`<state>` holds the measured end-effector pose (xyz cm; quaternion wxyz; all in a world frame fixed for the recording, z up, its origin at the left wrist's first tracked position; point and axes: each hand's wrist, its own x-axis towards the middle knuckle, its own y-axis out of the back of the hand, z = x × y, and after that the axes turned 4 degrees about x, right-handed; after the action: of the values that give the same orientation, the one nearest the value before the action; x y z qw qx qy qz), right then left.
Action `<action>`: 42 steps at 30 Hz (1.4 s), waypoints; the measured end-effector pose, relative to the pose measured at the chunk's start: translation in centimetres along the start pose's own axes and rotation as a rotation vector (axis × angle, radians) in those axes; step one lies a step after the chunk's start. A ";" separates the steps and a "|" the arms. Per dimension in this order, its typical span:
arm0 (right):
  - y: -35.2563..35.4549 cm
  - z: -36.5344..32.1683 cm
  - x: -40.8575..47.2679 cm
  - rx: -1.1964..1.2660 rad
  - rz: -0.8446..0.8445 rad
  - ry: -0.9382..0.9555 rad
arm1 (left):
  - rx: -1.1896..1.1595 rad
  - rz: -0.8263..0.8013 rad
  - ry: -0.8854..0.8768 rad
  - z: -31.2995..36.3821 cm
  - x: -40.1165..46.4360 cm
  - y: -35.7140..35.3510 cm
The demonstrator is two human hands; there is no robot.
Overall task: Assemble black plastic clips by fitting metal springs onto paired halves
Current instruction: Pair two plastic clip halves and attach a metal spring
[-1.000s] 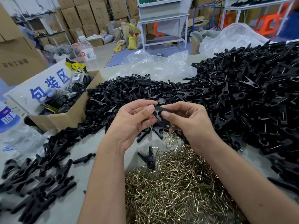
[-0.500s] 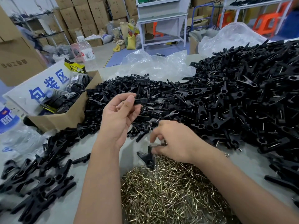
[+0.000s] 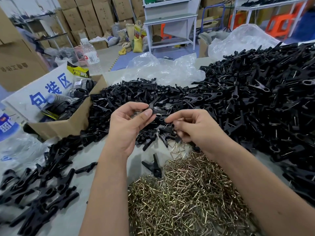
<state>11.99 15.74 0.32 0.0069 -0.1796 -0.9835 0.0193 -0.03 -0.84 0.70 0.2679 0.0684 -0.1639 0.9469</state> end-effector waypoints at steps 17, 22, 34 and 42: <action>-0.4 0.5 0.4 0.322 0.210 0.044 | 0.030 -0.112 0.167 -0.4 -0.2 -2.0; -0.4 0.8 0.6 0.332 0.226 0.009 | 0.049 -0.035 0.198 -0.6 -0.2 -2.7; -0.4 0.9 0.7 0.295 0.313 0.030 | 0.080 0.026 0.200 -1.1 0.0 -3.5; -0.3 1.1 0.7 0.296 0.326 0.032 | 0.245 -0.058 0.110 -0.9 -0.2 -3.0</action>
<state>11.25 15.70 -0.81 0.0456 -0.3334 -0.9277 0.1613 1.72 1.80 0.59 0.2934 0.0536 -0.0299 0.9540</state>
